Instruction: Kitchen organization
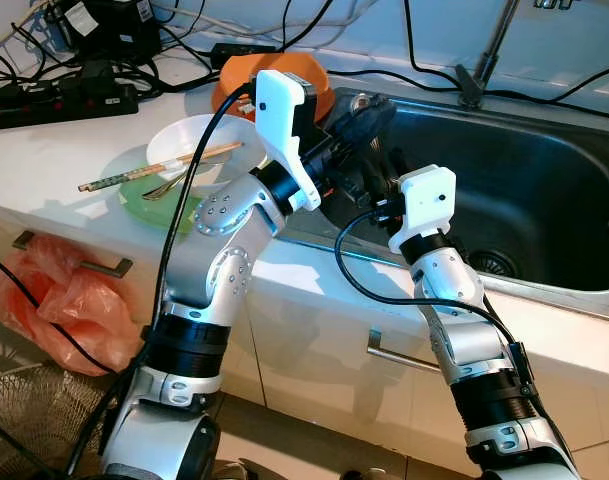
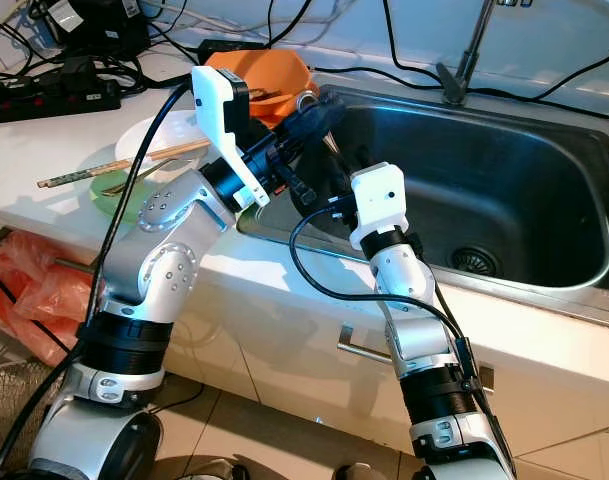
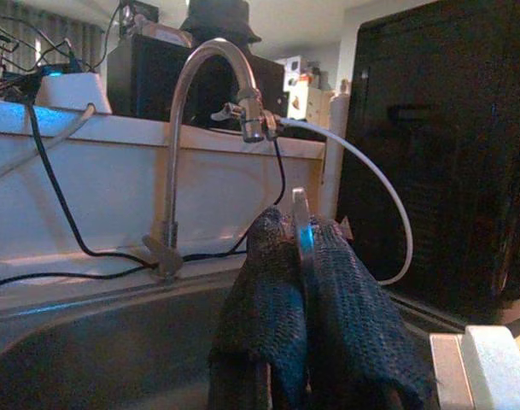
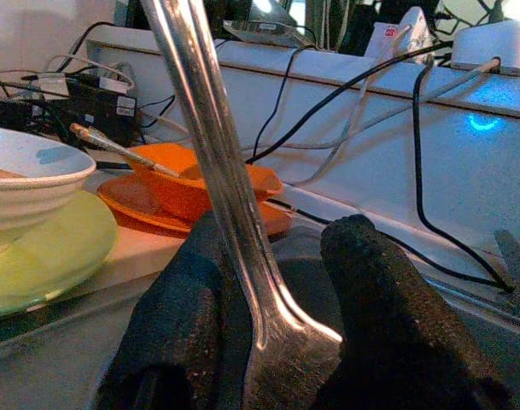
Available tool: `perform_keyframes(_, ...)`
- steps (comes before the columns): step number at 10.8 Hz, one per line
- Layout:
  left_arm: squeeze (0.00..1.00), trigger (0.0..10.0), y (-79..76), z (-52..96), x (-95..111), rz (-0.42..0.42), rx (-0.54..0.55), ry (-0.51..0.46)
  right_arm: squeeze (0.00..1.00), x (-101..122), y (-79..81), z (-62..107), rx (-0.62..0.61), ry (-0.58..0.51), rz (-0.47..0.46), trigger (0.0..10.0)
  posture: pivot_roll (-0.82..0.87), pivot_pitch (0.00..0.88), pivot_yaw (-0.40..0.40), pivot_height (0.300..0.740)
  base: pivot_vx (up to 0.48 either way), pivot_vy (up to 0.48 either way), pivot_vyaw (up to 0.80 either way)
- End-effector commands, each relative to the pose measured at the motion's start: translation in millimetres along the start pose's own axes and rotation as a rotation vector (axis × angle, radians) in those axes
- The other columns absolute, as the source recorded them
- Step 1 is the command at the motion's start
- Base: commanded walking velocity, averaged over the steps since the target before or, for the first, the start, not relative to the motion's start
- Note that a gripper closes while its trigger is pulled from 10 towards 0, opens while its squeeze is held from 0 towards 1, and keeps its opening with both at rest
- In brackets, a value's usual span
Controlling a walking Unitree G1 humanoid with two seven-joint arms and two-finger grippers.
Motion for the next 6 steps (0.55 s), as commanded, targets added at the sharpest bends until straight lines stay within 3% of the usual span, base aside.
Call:
perform_keyframes(1,0.0,10.0,6.1,-1.4,7.6,-0.042,0.031,-0.02,0.0,2.2,2.0,-0.8,0.01,-0.01,0.008,10.0,-0.01,0.061,0.026,0.74,0.0,0.0,0.0)
perform_keyframes(3,0.0,10.0,12.7,-0.9,2.4,-0.134,0.078,0.03,0.0,4.6,3.1,-1.4,0.017,-0.02,0.002,10.0,-0.01,0.062,0.025,0.74,0.0,0.0,0.0)
perform_keyframes(6,0.0,10.0,9.0,-3.1,-3.9,-0.156,0.079,0.044,0.0,7.5,11.3,-0.8,0.067,-0.03,-0.019,10.0,-0.01,0.069,0.024,0.74,0.0,0.0,0.0)
Point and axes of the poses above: a point about 5 cm out from each wrist's last joint towards the gripper, its own z axis pointing back from the gripper into the wrist, its own x axis along the axis of the wrist's last joint, y = z × x, the point moved 1 cm from there along -z, pointing out of the wrist towards the gripper, and after that the axes turned 9 degrees about -z, right-handed, at the moved point
